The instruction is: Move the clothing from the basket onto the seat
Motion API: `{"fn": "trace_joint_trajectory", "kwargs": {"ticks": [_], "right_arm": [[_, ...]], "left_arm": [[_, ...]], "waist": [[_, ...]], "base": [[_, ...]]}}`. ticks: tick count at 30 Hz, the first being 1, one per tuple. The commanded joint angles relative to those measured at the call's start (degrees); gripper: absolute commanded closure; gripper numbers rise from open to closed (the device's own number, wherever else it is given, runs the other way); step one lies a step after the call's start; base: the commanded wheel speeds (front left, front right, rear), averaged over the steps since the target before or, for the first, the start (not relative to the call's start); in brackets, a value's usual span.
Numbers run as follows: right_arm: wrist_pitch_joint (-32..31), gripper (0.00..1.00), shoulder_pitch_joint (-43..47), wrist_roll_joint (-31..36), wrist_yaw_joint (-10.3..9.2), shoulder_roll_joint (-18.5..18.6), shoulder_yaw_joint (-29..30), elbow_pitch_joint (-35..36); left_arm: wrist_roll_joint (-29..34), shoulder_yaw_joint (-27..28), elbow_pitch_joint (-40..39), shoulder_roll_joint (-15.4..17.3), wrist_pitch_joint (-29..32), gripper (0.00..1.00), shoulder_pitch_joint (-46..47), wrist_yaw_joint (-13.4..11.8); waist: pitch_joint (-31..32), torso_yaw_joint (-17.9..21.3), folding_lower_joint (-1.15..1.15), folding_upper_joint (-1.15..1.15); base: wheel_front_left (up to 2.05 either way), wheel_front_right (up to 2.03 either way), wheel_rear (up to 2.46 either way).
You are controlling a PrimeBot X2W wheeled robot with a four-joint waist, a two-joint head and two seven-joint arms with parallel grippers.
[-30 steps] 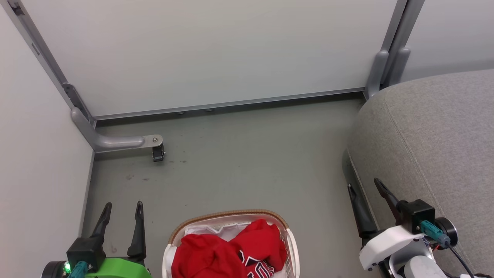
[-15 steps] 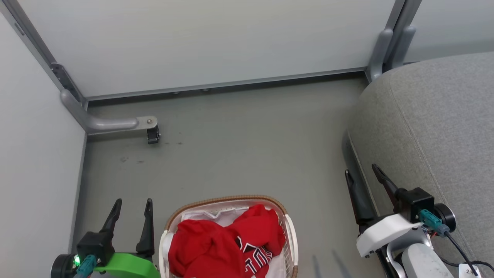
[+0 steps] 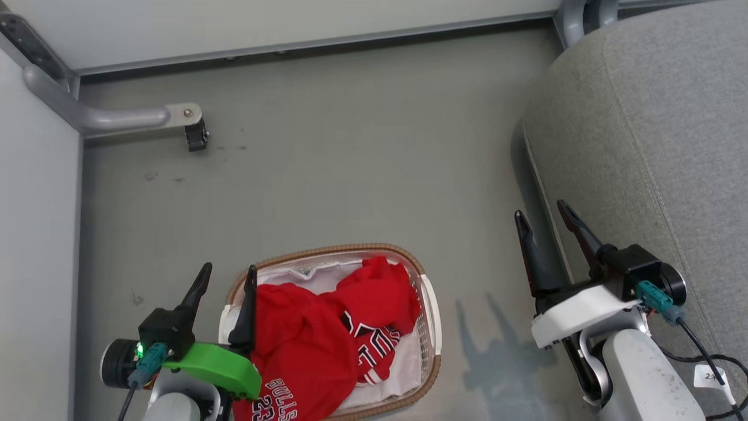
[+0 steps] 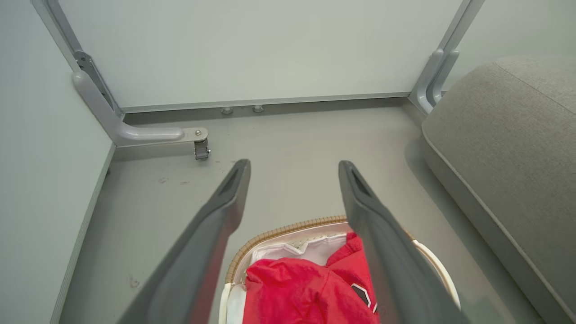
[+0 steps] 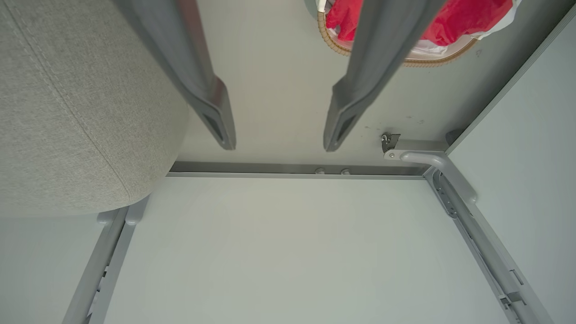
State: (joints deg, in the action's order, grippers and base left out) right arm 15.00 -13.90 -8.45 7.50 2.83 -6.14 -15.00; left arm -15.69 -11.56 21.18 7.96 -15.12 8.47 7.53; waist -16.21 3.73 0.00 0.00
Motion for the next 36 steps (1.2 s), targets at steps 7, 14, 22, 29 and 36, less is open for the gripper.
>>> {"fn": "trace_joint_trajectory", "kwargs": {"ticks": [7, 14, 22, 29, 36], "right_arm": [[0.28, 0.0, -3.26, -0.38, -0.02, 0.17, -1.28, 1.74], [0.28, 0.0, -5.76, -0.27, -0.02, 0.16, -1.14, 3.45], [0.28, 0.0, -6.58, -0.63, -0.02, 0.15, -1.01, 4.83], [0.28, 0.0, -6.47, -0.08, -0.03, 0.15, -0.46, 6.44], [0.28, 0.0, -6.8, -0.21, -0.03, 0.15, 0.74, 8.13]], "left_arm": [[-1.99, -3.19, 2.56, 1.67, -0.05, 0.0, 5.5, -0.08], [-3.96, -7.99, 6.28, 3.9, -0.05, 0.0, 10.34, -0.08], [-6.67, -15.29, 12.19, 5.49, -0.05, 0.0, 14.26, -0.08], [-9.15, -20.1, 16.76, 7.46, -0.05, 0.0, 17.57, -0.08], [-10.86, -24.86, 20.02, 9.03, -0.05, 0.0, 21.99, -0.08]], "waist": [[-9.66, 2.56, 0.0, 0.0], [-16.14, 3.59, 0.0, 0.0], [-21.19, 4.33, 0.0, 0.0], [-25.21, 4.51, 0.0, 0.0], [-29.1, 4.19, 0.0, 0.0]], "base": [[0.0, 0.0, 0.0], [0.0, 0.0, 0.0], [0.0, 0.0, 0.0], [0.0, 0.0, 0.0], [0.0, 0.0, 0.0]]}}
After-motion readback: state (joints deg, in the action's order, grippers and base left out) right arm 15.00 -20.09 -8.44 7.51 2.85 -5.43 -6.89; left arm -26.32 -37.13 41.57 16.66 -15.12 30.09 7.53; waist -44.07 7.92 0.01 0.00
